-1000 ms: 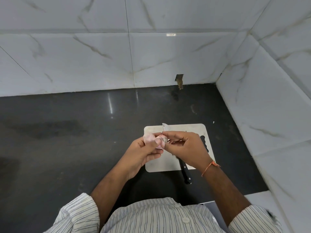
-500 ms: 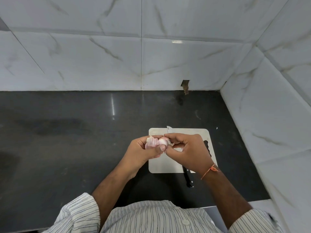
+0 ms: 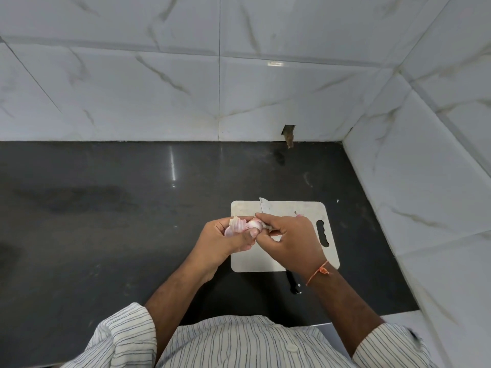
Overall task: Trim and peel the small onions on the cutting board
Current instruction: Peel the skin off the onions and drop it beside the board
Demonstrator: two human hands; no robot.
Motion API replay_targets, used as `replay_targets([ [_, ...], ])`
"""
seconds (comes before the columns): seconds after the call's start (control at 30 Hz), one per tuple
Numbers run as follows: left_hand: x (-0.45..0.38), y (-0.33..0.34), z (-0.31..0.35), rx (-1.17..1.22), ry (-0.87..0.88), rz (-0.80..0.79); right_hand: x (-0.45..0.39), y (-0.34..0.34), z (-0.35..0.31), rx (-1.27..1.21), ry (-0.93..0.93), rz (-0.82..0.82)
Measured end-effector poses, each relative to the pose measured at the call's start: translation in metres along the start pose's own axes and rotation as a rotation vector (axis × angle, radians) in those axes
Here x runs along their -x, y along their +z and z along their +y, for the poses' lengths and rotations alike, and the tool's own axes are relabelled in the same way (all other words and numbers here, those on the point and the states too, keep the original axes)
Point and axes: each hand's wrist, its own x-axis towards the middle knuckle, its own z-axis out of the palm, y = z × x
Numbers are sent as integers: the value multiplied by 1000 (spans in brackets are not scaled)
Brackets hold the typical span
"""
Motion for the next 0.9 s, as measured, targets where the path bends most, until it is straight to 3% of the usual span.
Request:
replay_targets([
  [0.27,-1,-10,-3,-8,1,-29,-4,11,-1,10,-44,33],
  [0.63,-7,-19,1,-57,38,-95,-23,6,20,-300,61,-50],
  [0.9,-7,-17,5,-87,44,-114,-32,-1,27,-568,236,-158],
])
